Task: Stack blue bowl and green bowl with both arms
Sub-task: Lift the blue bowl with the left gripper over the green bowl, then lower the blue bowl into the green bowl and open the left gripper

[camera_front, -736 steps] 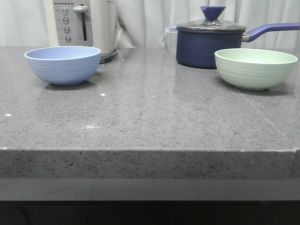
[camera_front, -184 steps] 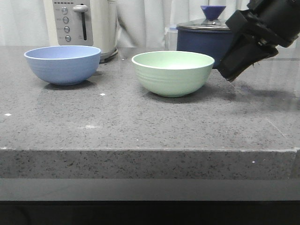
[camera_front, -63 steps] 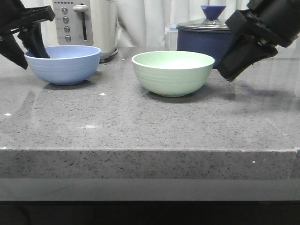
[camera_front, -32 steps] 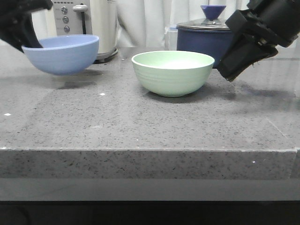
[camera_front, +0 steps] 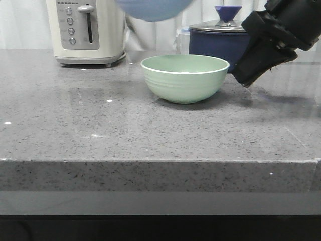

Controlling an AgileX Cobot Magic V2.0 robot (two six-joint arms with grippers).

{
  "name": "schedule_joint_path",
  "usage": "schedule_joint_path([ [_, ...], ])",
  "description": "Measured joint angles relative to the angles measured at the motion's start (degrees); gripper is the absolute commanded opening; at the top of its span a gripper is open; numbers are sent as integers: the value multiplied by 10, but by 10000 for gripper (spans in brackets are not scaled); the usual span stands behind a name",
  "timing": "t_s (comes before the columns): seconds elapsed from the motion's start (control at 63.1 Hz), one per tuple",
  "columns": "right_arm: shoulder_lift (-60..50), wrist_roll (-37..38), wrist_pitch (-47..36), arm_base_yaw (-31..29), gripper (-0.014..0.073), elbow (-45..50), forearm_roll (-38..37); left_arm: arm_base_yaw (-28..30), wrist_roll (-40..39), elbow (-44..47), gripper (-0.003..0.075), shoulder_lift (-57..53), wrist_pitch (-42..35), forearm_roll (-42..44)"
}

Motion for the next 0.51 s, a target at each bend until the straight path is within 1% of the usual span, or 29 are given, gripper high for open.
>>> schedule_joint_path([
  [0.079, 0, 0, 0, 0, -64, 0, 0, -27, 0, -17, -20, 18, 10, 5],
  [0.19, 0, 0, 0, 0, -64, 0, 0, -47, 0, -30, -20, 43, 18, 7],
  [0.507, 0, 0, 0, 0, -64, 0, 0, -52, 0, -31, -20, 88, 30, 29],
])
